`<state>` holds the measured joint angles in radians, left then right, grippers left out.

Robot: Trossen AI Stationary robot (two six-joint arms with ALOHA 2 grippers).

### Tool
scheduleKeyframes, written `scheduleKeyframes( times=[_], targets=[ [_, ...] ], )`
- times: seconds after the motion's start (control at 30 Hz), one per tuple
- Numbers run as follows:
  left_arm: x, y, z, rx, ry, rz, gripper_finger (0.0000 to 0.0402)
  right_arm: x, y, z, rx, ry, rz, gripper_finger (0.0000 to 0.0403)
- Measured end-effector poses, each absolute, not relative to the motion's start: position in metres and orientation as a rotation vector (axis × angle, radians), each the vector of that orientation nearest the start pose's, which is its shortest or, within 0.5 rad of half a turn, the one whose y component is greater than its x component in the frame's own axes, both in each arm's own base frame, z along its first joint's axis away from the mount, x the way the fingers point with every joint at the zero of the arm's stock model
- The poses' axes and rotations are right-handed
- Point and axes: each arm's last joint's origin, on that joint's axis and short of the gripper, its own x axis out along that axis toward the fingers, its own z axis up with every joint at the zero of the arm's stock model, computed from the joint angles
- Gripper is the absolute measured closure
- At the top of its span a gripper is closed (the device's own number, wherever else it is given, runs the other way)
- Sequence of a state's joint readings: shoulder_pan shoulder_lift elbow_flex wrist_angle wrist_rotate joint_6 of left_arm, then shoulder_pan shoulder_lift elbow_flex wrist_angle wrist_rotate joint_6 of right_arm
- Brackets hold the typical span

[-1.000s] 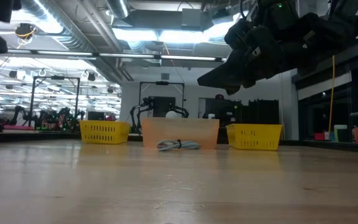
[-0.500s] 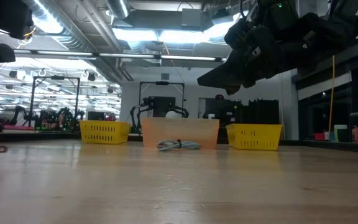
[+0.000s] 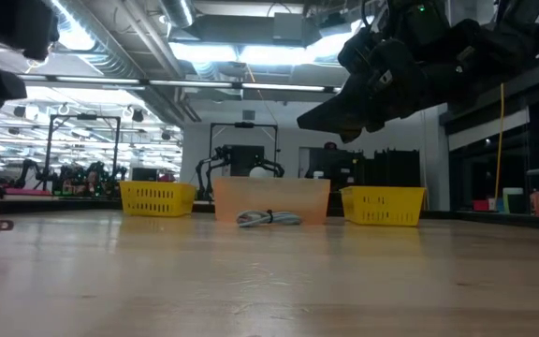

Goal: Pick and place items into bin
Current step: Put the pink charger adapter into the right yellow bin

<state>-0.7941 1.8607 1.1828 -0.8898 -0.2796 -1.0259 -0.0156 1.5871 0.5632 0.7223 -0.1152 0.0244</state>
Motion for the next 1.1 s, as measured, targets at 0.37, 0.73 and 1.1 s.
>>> scheduleKeyframes(
  times=[0.37, 0.73, 1.1],
  targets=[
    [0.235, -0.227, 0.140, -0.031, 1.394, 0.310, 0.0186, 0.295, -0.001, 0.161, 0.044, 0.300, 0.096, 0.0402],
    [0.234, -0.226, 0.144, -0.010, 1.375, 0.302, 0.0209, 0.295, -0.001, 0.161, 0.042, 0.299, 0.095, 0.0402],
    [0.238, -0.226, 0.153, 0.064, 1.363, 0.281, 0.0209, 0.295, -0.001, 0.161, 0.043, 0.299, 0.095, 0.0402]
  ],
)
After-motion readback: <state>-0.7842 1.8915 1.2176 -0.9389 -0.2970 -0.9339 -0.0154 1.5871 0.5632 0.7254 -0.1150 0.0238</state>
